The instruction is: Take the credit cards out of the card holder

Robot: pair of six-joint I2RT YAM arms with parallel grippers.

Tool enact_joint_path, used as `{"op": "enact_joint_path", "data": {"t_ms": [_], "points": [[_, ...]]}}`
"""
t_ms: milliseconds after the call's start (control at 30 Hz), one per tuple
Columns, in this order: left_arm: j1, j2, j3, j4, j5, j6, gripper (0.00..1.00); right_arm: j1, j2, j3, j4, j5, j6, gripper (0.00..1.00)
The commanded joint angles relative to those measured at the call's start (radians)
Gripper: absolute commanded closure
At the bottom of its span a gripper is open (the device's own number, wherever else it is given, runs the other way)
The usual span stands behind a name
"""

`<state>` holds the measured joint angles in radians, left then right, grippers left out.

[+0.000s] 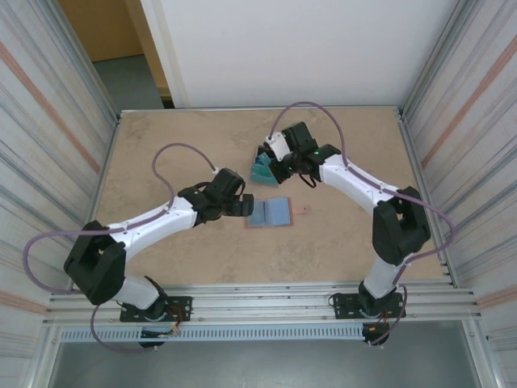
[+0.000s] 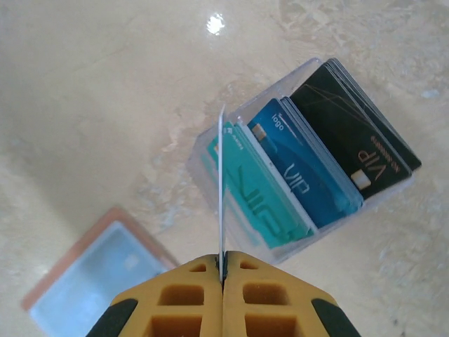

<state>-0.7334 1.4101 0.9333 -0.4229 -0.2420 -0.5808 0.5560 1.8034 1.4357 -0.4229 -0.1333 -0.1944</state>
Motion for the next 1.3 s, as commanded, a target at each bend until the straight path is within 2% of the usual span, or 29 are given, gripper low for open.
{"op": "enact_joint_path", "data": {"t_ms": [0, 333, 867, 1133, 1267], "points": [[0.023, -0.066, -0.048, -0.025, -0.045, -0.061, 0.01, -0.007, 0.067, 0.07, -0.048, 0.032, -0.144, 1.0], [0.061, -0.166, -0.112, -0.033, -0.068, -0.087, 0.01, -0.023, 0.168, 0.156, -0.069, 0.031, -0.218, 1.0], [0.081, -0.177, -0.11, -0.04, -0.072, -0.083, 0.01, -0.031, 0.229, 0.188, -0.129, -0.018, -0.295, 1.0], [0.091, -0.175, -0.1, -0.044, -0.08, -0.073, 0.01, -0.028, 0.273, 0.229, -0.181, -0.007, -0.307, 0.91], [0.092, -0.174, -0.094, -0.044, -0.085, -0.07, 0.01, -0.027, 0.276, 0.23, -0.168, 0.012, -0.301, 0.9]]}}
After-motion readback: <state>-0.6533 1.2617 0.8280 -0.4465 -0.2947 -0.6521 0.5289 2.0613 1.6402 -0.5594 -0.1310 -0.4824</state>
